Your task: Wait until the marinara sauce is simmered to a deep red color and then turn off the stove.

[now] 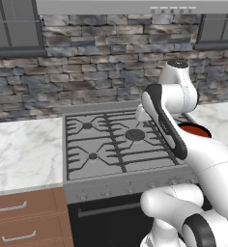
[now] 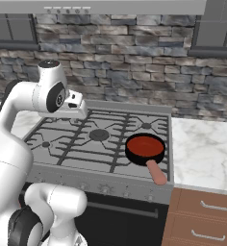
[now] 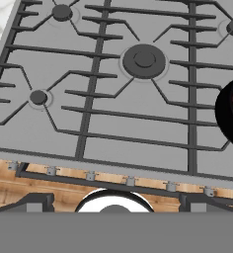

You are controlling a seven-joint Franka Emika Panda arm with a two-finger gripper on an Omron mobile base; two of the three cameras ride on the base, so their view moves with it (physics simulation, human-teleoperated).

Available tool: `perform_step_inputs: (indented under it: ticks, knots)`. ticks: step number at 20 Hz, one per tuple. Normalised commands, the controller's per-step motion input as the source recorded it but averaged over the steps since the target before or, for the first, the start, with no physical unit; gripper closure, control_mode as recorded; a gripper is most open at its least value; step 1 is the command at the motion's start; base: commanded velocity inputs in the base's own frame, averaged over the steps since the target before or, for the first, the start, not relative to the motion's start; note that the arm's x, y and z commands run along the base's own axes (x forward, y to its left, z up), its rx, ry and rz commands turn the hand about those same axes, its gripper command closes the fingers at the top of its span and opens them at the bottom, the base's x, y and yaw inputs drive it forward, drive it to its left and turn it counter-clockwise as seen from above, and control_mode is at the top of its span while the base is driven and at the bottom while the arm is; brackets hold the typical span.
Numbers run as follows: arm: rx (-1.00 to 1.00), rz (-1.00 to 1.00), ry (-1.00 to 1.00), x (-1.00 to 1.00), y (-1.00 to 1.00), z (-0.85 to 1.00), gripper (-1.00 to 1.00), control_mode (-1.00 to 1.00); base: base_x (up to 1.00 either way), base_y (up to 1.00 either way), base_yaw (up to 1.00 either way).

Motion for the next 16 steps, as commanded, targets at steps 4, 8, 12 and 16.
perform_step_inputs:
  ticks: [4, 8, 12, 16]
  knots:
    - [0.00, 0.00, 0.00, 0.00, 0.00, 0.00, -1.00, -1.00, 0.00, 0.00, 0.00]
    - [0.00, 0.00, 0.00, 0.00, 0.00, 0.00, -1.00, -1.00, 0.00, 0.00, 0.00]
    - [0.02, 0.00, 0.02, -0.14, -0.16, -0.13, -1.00, -1.00, 0.00, 0.00, 0.00]
    - [0.15, -0.04, 0.00, -0.20, -0.62, -0.27, -1.00, -1.00, 0.00, 0.00, 0.00]
